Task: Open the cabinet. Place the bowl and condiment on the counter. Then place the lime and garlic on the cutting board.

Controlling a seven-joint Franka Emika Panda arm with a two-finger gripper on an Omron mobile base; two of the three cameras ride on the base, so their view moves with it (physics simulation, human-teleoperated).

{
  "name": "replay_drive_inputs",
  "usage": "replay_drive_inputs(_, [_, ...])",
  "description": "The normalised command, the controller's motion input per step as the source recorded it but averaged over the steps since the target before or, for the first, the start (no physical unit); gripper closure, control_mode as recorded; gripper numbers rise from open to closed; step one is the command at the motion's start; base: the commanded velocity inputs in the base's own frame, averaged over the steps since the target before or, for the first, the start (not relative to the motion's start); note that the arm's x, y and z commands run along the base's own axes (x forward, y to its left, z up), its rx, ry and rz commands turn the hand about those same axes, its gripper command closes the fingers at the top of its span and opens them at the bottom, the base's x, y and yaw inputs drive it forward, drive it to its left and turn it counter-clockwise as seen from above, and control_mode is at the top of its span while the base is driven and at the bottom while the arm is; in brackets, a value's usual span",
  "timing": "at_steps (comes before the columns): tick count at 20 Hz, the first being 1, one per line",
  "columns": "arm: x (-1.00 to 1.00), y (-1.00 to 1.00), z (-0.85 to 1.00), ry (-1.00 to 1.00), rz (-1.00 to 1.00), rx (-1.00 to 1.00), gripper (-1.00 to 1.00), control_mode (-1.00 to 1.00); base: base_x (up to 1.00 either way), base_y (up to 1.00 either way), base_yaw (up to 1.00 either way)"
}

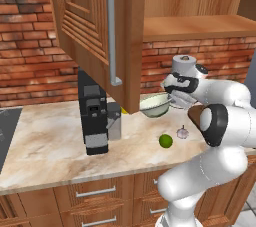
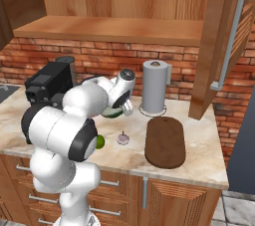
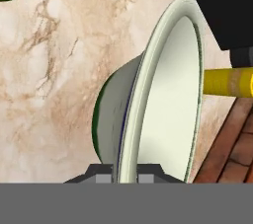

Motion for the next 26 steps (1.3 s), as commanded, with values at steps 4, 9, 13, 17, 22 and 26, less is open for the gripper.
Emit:
replay_drive_inputs(4, [0.27, -0.14, -0.51, 0.0, 0.07, 0.0, 1.0, -1.0, 0.0, 0.0, 0.0])
replay_drive_inputs(9, [0.39, -0.04, -0.33, 0.0, 0.04, 0.0, 1.0, -1.0, 0.0, 0.0, 0.0])
replay_drive_inputs(13, [0.14, -0.06, -0.38, 0.0, 0.04, 0.0, 1.0, -1.0, 0.0, 0.0, 0.0])
replay_drive_inputs(17, [0.0, 0.0, -0.26, 0.0, 0.02, 0.0, -1.0, -1.0, 0.0, 0.0, 0.0])
replay_drive_inputs(22, [-0.16, 0.0, 0.48, -0.03, 0.0, -0.01, -1.0, -1.0, 0.0, 0.0, 0.0])
replay_drive_inputs(26, [-0.45, 0.06, 0.86, 0.0, 0.04, -0.09, -1.0, -1.0, 0.0, 0.0, 0.0])
